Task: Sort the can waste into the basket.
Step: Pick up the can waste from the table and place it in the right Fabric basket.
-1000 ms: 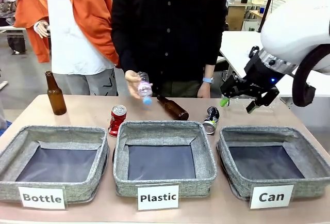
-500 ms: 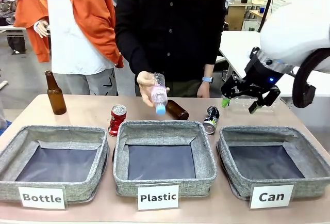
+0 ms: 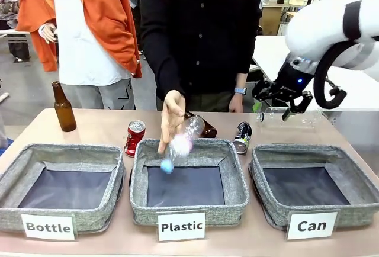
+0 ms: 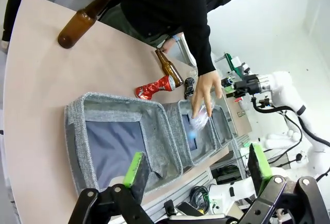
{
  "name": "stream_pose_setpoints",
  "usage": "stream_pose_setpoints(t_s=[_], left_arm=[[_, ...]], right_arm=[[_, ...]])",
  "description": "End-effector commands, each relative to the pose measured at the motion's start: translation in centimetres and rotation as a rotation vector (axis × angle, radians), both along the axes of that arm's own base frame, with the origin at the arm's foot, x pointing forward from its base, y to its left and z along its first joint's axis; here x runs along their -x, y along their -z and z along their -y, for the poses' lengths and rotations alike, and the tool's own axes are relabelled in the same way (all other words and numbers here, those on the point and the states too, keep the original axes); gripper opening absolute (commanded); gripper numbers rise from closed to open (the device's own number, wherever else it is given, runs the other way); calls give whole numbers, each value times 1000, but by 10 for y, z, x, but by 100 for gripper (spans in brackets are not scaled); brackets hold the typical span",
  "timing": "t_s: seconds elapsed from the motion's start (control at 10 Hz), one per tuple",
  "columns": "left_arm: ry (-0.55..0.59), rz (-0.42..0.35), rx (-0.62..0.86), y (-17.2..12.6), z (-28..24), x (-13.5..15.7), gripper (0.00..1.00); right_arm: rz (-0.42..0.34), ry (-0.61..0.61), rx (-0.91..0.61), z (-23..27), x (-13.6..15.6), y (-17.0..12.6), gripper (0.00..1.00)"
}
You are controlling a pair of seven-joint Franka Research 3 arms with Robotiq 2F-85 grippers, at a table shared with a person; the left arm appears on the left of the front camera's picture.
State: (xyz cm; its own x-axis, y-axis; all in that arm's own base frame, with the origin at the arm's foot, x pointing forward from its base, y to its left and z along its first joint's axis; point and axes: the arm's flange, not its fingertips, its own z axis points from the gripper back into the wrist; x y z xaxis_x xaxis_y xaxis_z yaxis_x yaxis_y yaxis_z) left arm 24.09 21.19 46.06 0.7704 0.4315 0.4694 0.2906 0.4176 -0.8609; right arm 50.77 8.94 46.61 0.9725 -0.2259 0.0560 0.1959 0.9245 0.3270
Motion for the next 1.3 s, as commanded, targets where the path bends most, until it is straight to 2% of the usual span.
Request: stream_pose_setpoints(t_s=[0.0,0.1,0.2,0.4,0.6,0.9,1.2], left_arm=[[3,28,3,-2,-2,-1,100],[3,28,3,-2,-2,-1,100],[3,28,3,-2,-2,-1,100],[3,28,3,-2,-2,-1,100],[3,28,3,-2,-2,-1,100],[3,28,3,-2,-2,-1,100],[3,28,3,-2,-2,-1,100]], right_arm=[[-66,-30,-166,67,37,-13,100],[-77,-29,-209,86,49,-7,100],[-74,-48,-222,91,49,-2,100],[-46,-59,-204,75,36,8,100],[-8,-36,-135,38,8,18,100],[-57,-60,16,-35,-46,49,100],[-116,-5,158,-88,-79,80,100]])
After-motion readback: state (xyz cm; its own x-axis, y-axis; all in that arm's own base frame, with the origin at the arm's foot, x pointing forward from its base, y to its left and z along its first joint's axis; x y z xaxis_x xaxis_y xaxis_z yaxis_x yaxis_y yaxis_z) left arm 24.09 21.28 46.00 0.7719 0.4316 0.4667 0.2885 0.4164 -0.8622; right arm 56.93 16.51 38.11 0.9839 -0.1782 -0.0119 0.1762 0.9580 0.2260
